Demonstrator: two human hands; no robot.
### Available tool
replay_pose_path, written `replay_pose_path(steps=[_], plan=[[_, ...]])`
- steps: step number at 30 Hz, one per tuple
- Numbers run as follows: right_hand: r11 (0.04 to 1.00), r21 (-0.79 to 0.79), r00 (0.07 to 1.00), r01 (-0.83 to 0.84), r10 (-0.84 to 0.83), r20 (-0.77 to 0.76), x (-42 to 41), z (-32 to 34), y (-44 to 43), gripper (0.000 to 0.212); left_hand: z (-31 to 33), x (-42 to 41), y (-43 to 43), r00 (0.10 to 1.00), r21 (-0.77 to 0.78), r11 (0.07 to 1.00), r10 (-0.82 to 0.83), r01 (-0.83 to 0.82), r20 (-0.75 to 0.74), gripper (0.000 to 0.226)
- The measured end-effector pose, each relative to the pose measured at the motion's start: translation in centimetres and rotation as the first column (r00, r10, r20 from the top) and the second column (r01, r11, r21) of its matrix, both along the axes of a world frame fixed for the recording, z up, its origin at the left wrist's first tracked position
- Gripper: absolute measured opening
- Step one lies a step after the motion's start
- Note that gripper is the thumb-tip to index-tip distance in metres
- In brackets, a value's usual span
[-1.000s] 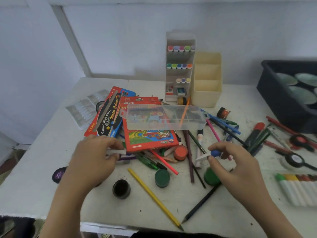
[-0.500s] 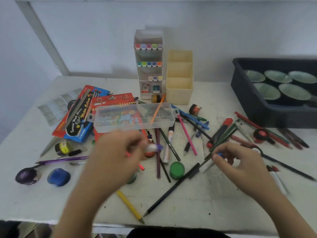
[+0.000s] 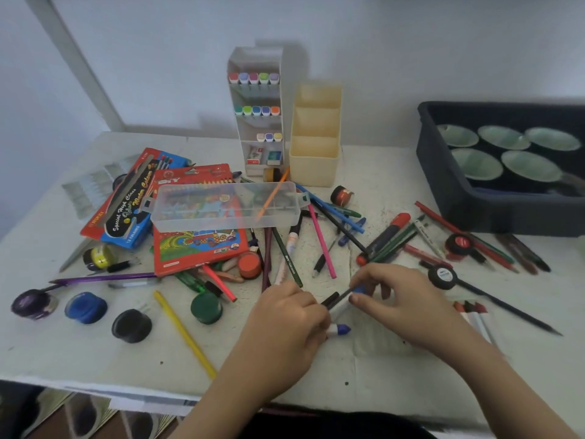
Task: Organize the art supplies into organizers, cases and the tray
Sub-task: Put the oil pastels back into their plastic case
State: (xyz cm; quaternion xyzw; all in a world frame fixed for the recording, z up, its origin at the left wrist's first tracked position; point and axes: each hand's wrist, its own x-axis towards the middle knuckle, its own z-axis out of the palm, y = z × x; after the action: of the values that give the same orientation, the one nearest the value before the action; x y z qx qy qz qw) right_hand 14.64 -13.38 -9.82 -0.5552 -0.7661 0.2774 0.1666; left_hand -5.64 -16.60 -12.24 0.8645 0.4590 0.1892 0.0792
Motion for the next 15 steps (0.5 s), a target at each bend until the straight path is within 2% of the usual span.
replay_pose_path(steps=[4, 9, 12, 15], plan=[[0.995, 0.1, 0.998, 0.017, -0.023, 0.065, 0.1, -0.3, 0.4, 0.023, 0.5, -0.1, -0.2, 0.989, -0.015, 0.995, 0.101, -0.1, 0.108, 0.013], [0.986, 0.146, 0.994, -0.083, 0.072, 0.08, -1.4, 1.0, 1.6, 0.02, 1.5, -2.4, 1.0, 0.921, 0.103, 0.926, 0.34, -0.363, 0.193, 0.019], [0.967, 0.182, 0.981, -0.177, 0.158, 0.116, -4.0, 1.6, 2.9, 0.021, 1.8, -4.6, 2.1, 0.876, 0.139, 0.868, 0.456, -0.476, 0.156, 0.023], [0.941, 0.222, 0.963, -0.254, 0.224, 0.153, -7.1, 1.7, 4.5, 0.023, 1.2, -6.4, 3.1, 0.86, 0.099, 0.854, 0.507, -0.511, 0.065, 0.03]])
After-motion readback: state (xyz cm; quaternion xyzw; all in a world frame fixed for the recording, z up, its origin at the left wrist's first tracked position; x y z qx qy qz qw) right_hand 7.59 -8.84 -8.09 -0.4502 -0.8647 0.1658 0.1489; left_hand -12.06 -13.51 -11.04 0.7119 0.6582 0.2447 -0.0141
